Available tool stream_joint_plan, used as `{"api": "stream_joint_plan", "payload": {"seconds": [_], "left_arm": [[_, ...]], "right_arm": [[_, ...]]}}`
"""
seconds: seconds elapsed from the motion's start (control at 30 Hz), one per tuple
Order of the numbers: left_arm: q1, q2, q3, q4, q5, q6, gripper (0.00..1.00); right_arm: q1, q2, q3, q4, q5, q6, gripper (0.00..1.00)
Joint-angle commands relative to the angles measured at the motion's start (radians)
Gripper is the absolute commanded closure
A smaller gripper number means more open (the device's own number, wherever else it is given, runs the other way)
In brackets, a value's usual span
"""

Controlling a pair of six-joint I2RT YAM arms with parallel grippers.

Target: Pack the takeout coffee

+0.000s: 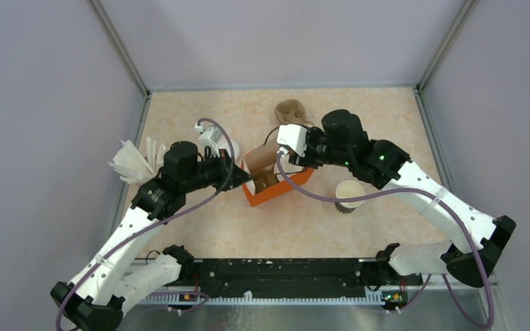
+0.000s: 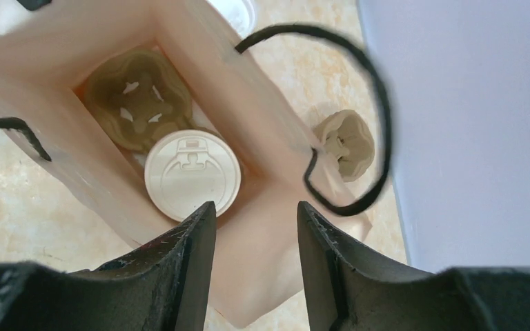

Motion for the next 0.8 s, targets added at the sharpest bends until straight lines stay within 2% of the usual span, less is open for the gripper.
{"api": "stream_joint_plan", "payload": {"seconds": [0.0,0.17,0.33,0.43,0.47,0.63,0.77], "left_arm": [[0.001,-0.006,0.032,0.034,-0.023,-0.037,0.96],[0.001,-0.001,0.030,0.040,-0.031,-0.053,0.96],[0.001,0.011,0.035,0.030,-0.048,-0.065,0.93],[0.001,0.023,0.048,0.002,-0.086,-0.068,0.92],[0.001,0.027,0.057,-0.008,-0.101,-0.065,0.91],[0.001,0.043,0.105,-0.050,-0.167,-0.063,0.78],[0.001,0.052,0.123,-0.054,-0.185,-0.057,0.70]], "right_arm": [[-0.012,-0.049,0.055,0.037,-0.064,0.032,0.54],[-0.021,-0.068,0.043,0.086,-0.035,0.074,0.56],[-0.023,-0.130,-0.027,0.314,0.208,0.165,0.56],[-0.023,-0.157,-0.061,0.417,0.319,0.306,0.55],[-0.023,-0.168,-0.075,0.443,0.318,0.338,0.55],[-0.022,-0.197,-0.095,0.494,0.285,0.472,0.52],[-0.023,-0.217,-0.091,0.499,0.294,0.502,0.50]]}}
